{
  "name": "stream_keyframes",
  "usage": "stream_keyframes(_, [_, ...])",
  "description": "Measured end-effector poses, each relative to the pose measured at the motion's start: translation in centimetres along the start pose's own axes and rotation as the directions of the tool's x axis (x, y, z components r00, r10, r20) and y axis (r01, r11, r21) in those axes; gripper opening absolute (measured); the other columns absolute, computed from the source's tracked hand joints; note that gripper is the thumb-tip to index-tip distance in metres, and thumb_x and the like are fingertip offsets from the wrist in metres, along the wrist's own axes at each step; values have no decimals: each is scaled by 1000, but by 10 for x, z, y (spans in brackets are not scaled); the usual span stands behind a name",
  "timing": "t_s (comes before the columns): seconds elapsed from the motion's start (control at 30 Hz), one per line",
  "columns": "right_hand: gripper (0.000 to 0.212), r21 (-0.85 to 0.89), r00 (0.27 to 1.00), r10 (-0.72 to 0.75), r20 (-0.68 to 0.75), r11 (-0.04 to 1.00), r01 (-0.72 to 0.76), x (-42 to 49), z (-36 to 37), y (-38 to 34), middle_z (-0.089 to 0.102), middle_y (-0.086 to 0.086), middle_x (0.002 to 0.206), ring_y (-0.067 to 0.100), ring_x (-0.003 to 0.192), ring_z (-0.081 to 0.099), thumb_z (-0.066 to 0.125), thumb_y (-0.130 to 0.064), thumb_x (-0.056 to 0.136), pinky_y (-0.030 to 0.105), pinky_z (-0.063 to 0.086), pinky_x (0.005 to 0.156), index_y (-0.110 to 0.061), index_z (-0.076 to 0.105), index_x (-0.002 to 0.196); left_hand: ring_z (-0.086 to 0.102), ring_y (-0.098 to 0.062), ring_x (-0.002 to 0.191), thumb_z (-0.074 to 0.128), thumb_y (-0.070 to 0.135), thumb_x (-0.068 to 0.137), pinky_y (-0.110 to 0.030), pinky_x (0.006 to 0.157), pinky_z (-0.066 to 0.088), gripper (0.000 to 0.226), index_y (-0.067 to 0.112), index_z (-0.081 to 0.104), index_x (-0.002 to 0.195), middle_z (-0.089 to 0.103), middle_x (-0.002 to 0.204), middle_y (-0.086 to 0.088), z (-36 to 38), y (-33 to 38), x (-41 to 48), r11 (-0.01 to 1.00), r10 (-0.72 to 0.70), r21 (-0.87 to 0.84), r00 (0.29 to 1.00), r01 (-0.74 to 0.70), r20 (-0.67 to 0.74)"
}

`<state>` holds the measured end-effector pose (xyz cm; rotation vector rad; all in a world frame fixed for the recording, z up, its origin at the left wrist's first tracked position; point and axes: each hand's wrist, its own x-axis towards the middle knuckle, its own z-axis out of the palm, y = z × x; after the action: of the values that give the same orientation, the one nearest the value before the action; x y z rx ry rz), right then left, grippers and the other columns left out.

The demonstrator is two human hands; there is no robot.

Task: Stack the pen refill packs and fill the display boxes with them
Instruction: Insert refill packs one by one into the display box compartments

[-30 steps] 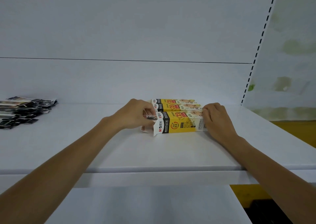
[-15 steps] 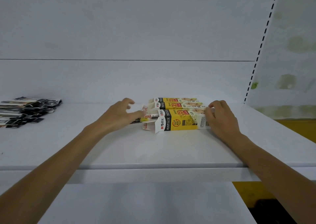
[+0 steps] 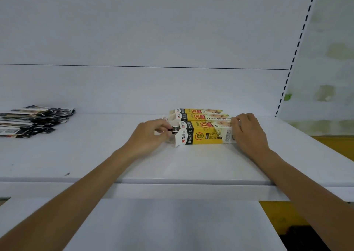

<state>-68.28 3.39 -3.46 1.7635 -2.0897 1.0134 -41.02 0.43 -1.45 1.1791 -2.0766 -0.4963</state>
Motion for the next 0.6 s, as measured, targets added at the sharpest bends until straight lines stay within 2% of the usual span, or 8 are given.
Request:
stream_keyframes(0.1, [32,67,999,35,-26,997,-34,-3,-4,-2,49,9,119,25,112,41,33,-27,99,35,39,76,-7,56,104,52,-8,72,48,31,77,-19,62,35,38,29,66,111,55,75,21,7,2,-5,981,146,111,980,-161,131])
stream_keyframes(0.17, [33,73,995,87,-45,994,-83,-4,-6,-4,44,8,127,25,116,42,35,-31,98,36,40,79,-11,55,115,48,-7,75,51,24,79,-15,64,32,41,29,62,119,47,73,17,9,1,-7,969,182,137,968,-207,175])
stream_keyframes(0.23, [33,48,995,85,-50,995,-83,-4,-7,-3,41,10,126,29,109,49,38,-32,96,37,42,76,-15,49,123,49,5,85,57,14,84,-7,68,32,44,31,56,124,47,78,20,8,2,-10,978,178,81,968,-194,176])
stream_keyframes(0.3, [31,52,997,49,-59,998,-46,-5,-7,-3,42,11,120,32,98,54,40,-32,95,35,43,69,-15,47,121,43,12,104,60,23,80,-13,84,35,52,37,49,129,48,95,27,8,2,-10,982,170,51,965,-183,200])
stream_keyframes(0.37, [26,60,997,11,-75,998,-7,-4,-6,-2,43,10,111,31,89,55,42,-31,95,35,43,64,-12,50,111,25,-2,130,58,41,71,-26,104,29,68,43,38,135,38,124,14,9,0,-10,987,84,112,959,-118,271])
stream_keyframes(0.4, [25,56,997,-4,-82,998,8,-4,-6,-2,44,9,107,28,86,54,41,-32,95,34,42,62,-12,50,105,17,-5,135,55,45,67,-28,107,26,72,46,35,136,32,130,9,8,-1,-10,985,55,139,953,-100,297])
stream_keyframes(0.5, [32,8,998,-52,-40,999,53,-4,-4,0,46,6,99,19,83,45,35,-40,93,30,38,62,-12,51,95,18,-8,131,51,54,59,-26,102,25,73,43,43,131,38,132,10,5,-3,-11,990,71,93,952,-102,297])
stream_keyframes(0.6, [32,85,1000,-13,-10,996,13,-6,-5,-3,45,3,99,19,87,48,44,-42,92,37,46,70,-12,53,96,22,-11,119,48,57,54,-22,94,20,72,41,48,124,44,121,15,5,-8,-8,995,68,55,950,-89,304])
